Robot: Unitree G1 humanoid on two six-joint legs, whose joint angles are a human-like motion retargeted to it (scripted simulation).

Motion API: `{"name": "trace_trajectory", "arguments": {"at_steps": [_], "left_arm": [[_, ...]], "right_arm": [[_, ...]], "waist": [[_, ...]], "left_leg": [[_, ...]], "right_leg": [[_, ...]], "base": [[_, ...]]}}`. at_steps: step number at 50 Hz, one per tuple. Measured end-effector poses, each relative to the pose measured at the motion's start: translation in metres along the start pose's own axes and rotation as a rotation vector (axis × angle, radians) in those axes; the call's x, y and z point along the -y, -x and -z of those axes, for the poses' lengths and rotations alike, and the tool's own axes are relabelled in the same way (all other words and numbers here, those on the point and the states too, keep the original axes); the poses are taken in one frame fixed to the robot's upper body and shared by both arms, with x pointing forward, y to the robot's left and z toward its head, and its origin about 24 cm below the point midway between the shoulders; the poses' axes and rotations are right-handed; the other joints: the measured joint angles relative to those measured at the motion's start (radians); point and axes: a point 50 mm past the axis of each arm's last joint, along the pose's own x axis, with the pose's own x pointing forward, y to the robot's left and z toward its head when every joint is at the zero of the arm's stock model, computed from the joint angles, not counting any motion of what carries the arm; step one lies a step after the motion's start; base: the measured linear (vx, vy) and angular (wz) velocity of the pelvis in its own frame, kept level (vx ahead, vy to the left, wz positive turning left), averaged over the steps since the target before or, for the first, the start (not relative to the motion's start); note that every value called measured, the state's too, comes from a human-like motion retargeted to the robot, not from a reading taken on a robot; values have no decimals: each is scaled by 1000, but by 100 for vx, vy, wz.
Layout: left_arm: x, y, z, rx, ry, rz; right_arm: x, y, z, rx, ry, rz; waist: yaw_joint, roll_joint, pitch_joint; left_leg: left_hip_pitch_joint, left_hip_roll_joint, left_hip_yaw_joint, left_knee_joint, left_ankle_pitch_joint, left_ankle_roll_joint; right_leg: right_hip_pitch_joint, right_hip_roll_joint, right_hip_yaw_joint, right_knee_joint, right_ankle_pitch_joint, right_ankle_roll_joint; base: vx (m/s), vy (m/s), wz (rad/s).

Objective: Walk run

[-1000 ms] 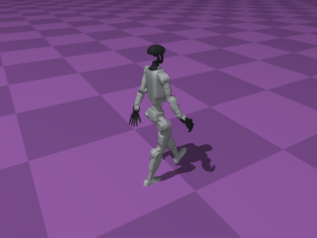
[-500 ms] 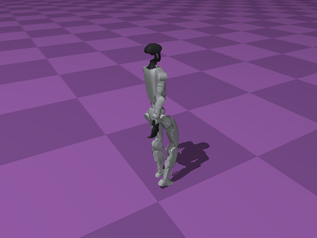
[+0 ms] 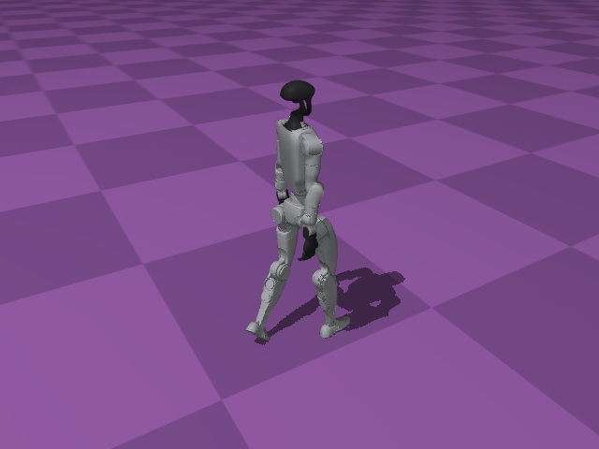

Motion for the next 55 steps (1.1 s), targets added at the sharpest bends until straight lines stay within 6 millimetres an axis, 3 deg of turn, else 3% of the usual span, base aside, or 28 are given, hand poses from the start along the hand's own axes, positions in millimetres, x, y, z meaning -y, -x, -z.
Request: {"name": "trace_trajectory", "arguments": {"at_steps": [2, 4, 7, 10, 15, 21, 24, 26, 28, 30, 33, 35, 38, 42, 45, 51, 55], "left_arm": [[14, 6, 25, -91, -3, 46], [27, 12, 46, -184, -16, 79], [40, 21, 69, -291, -24, 101], [50, 27, 82, -337, 0, 142], [66, 34, 94, -358, 61, 182], [78, 37, 95, -375, 155, 177], [81, 37, 94, -376, 213, 177], [81, 37, 95, -381, 230, 177], [80, 37, 96, -388, 233, 175], [76, 37, 97, -392, 231, 167], [62, 33, 93, -378, 230, 140], [47, 28, 85, -355, 222, 106], [21, 17, 60, -278, 221, 34], [-15, 3, 14, -123, 194, -32], [-43, -2, -27, 17, 135, -103], [-86, 4, -106, 335, 141, -213], [-106, 15, -139, 497, 187, -240]], "right_arm": [[12, -1, -20, 57, 46, 26], [24, 0, -45, 129, 88, 60], [41, 4, -80, 236, 121, 97], [54, 10, -111, 340, 131, 130], [72, 25, -151, 522, 114, 188], [79, 34, -168, 606, 119, 220], [73, 29, -160, 574, 129, 211], [66, 23, -147, 520, 131, 188], [55, 15, -127, 446, 129, 156], [41, 7, -102, 355, 118, 121], [15, 0, -61, 222, 74, 69], [0, -2, -35, 148, 34, 30], [-13, -1, -6, 46, 9, -23], [-24, 1, 17, -45, -6, -52], [-31, 2, 26, -38, -41, -68], [-34, 3, 34, -52, -57, -57], [-31, 2, 28, -50, -91, -61]], "waist": [[-33, -17, -1], [-19, -40, -4], [-27, -60, 5], [42, -90, 14], [143, -113, 29], [197, -114, 43], [183, -126, 41], [193, -132, 32], [219, -134, 16], [248, -144, -3], [231, -163, -26], [219, -140, -23], [210, -91, -18], [197, -41, -8], [140, -5, 3], [80, -30, 19], [53, -42, 44]], "left_leg": [[-96, -25, -55, 193, 115, -25], [-182, -28, -41, 332, 169, 19], [-309, 13, -12, 460, 8, 162], [-412, 46, 53, 451, -113, 242], [-534, 7, 43, 154, -247, 283], [-583, -13, 99, -310, -306, 331], [-581, -49, 121, -430, -344, 347], [-568, -50, 144, -413, -316, 387], [-551, -29, 193, -386, -263, 391], [-543, -49, 108, -370, -217, 387], [-540, -77, 49, -295, -282, 413], [-501, -55, 55, -270, -327, 428], [-425, -15, 52, -276, -386, 422], [-350, 10, 52, -288, -430, 406], [-286, 8, 28, -317, -441, 396], [-154, -58, 25, -367, -485, 382], [-58, -80, 22, -388, -524, 359]], "right_leg": [[28, -11, -20, 9, -32, -32], [70, -14, 0, 8, -73, -48], [111, -8, -27, 20, -113, -70], [145, 12, 24, 20, -134, -86], [213, 54, 88, 14, -180, -112], [298, 103, 90, 15, -239, -126], [334, 103, 65, 34, -260, -127], [354, 102, 59, 54, -249, -113], [375, 105, 68, 78, -209, -82], [388, 87, 66, 113, -129, -30], [377, 49, 33, 215, 92, 87], [348, 81, 51, 337, 225, 171], [242, 167, 69, 583, 297, 256], [90, 138, 13, 750, 113, 164], [4, 128, 0, 710, -30, 155], [-90, -32, -27, 328, -53, 190], [-138, -66, 18, 86, -97, 161]], "base": [[71, -35, 23], [64, -35, -23], [47, -28, 21], [61, -27, -83], [57, -18, -76], [72, -15, -36], [76, -10, 0], [80, -6, -40], [84, -3, -80], [96, -1, -76], [99, -2, -4], [81, -4, 22], [81, -3, -8], [55, 2, -10], [66, -3, 93], [57, -9, 42], [60, -15, 23]]}}
